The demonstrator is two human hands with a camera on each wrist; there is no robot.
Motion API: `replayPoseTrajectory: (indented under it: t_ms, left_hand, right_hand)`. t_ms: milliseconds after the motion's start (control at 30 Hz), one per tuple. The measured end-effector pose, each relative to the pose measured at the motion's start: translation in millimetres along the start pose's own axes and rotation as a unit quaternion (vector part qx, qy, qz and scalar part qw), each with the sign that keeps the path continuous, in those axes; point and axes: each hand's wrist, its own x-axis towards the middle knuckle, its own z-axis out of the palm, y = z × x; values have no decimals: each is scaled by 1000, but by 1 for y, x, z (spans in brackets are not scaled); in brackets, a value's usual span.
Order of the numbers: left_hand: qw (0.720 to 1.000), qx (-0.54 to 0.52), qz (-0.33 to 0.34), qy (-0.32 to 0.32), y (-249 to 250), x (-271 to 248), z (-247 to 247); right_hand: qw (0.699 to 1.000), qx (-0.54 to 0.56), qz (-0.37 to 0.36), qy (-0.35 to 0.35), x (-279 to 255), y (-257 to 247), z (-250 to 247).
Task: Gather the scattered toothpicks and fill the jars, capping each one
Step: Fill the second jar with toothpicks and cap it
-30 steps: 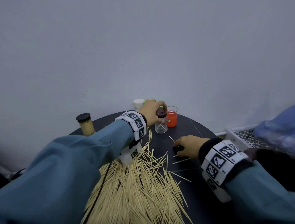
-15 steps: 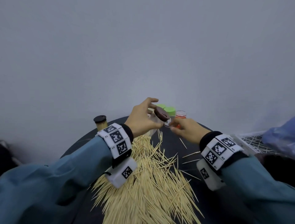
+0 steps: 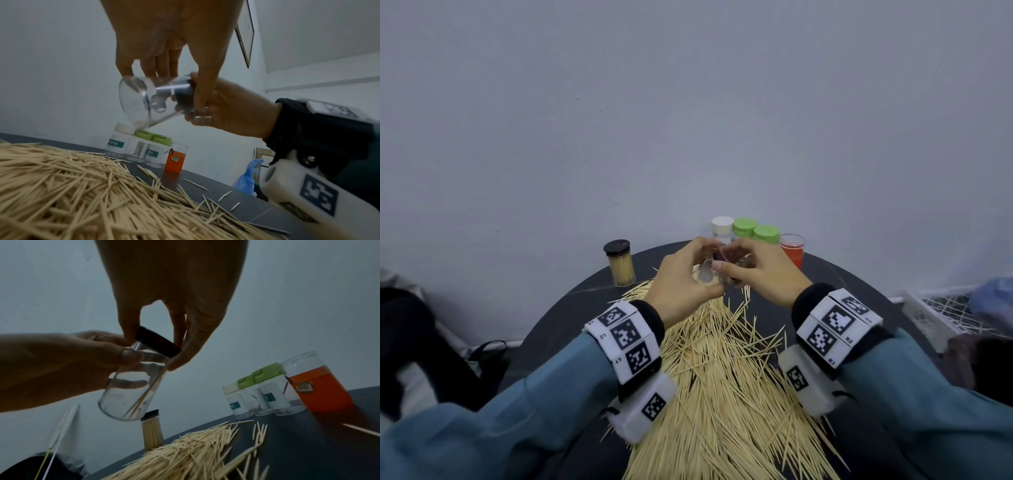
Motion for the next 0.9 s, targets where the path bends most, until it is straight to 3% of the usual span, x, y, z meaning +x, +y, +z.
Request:
replayPoseTrajectory:
  t_ms: [267,467,900]
  left_hand:
    - [998,-21,-1,57,-15,3,4]
    - [997,-57,-34,29,-21,6,5]
    - [999,-24,-27,-26,-23,2,0]
  right_hand:
    - [999,35,2,7,10,5,4]
    - [998,46,-1,-50,13,7,3]
    - [991,7,-7,-133,9,10,-1]
